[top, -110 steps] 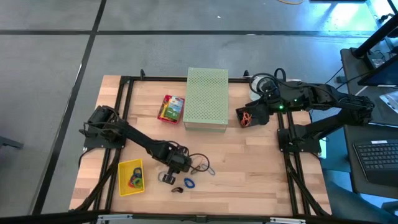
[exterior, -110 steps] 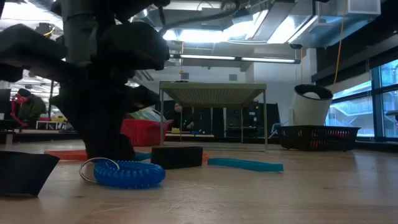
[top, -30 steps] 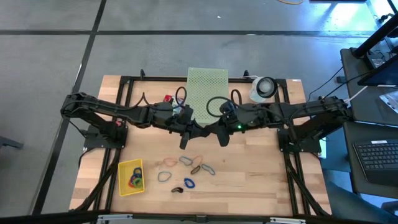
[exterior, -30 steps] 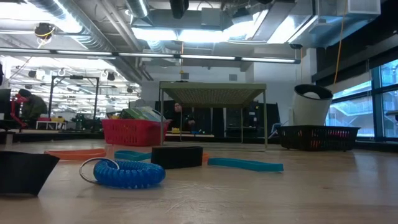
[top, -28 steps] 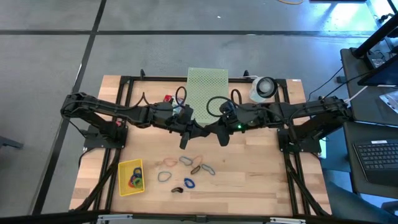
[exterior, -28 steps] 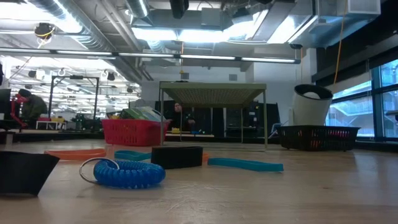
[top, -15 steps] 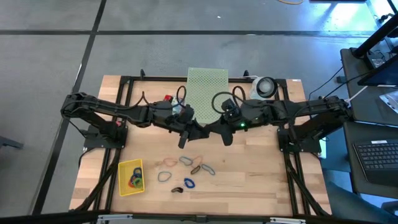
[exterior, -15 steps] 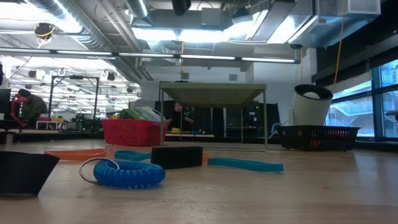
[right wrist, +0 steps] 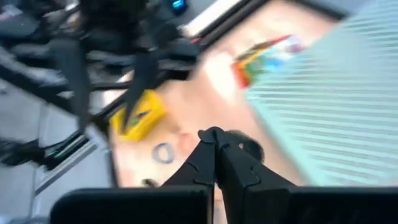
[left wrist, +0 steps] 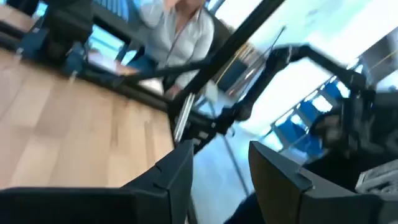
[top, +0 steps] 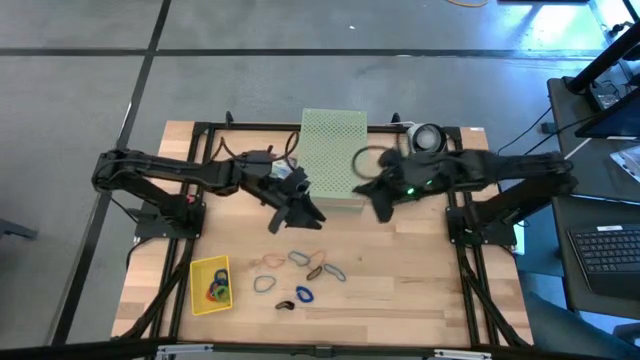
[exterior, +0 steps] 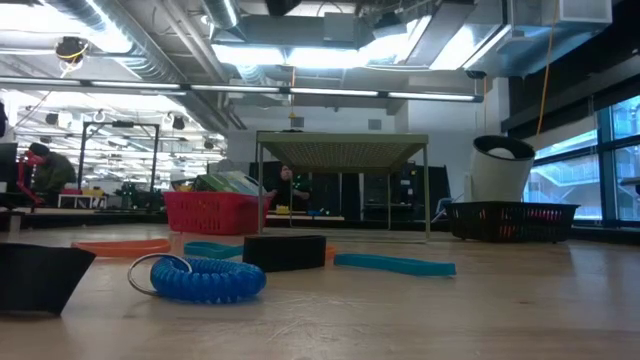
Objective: Pick & Place Office Desk Supplies
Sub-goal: Put the black rubber band into the black bin
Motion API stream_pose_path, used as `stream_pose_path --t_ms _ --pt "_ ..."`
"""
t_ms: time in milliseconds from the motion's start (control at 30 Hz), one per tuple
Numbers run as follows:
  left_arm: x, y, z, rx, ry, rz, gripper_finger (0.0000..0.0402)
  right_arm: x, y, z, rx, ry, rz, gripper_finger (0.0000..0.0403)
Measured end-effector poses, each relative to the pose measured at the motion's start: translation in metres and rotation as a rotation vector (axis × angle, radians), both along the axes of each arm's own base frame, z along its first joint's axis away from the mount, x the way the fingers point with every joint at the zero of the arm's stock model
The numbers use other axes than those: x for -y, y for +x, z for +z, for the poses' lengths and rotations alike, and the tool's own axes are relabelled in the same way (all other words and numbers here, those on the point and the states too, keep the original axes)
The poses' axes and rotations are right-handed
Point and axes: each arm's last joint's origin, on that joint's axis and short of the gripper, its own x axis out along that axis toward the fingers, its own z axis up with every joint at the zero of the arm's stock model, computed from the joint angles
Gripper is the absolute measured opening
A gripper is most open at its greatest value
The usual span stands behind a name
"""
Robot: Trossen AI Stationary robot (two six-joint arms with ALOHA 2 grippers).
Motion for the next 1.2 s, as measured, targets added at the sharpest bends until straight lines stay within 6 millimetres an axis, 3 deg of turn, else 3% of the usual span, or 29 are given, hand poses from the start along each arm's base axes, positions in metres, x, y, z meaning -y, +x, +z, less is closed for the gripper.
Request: stream_pose_path --t_ms 167,367,500,933,1200 --pt "0.004 -0.015 -0.001 -0.074 0.081 0.003 0.0136 0.017 -0.044 0.01 -0.071 -0.013 -0.079 0.0004" --pt "0.02 -0.019 -0.014 -0.183 0.154 0.024 0.0122 0.029 -0.075 -0.007 -0.261 -0.019 -0.168 0.0003" --pt "0.031 -0.023 -0.021 -0.236 0.227 0.045 0.0112 0.034 -0.081 -0.034 -0.357 0.002 -0.205 0.0003" --pt "0.051 -0.045 -0.047 -0.493 0.445 0.036 0.0097 0.065 -0.075 -0.151 -0.524 0.175 -0.266 0.0003" --pt "0.057 -0.048 -0.048 -0.499 0.473 0.062 0.0097 0.084 -0.087 -0.188 -0.596 0.189 -0.359 0.0003"
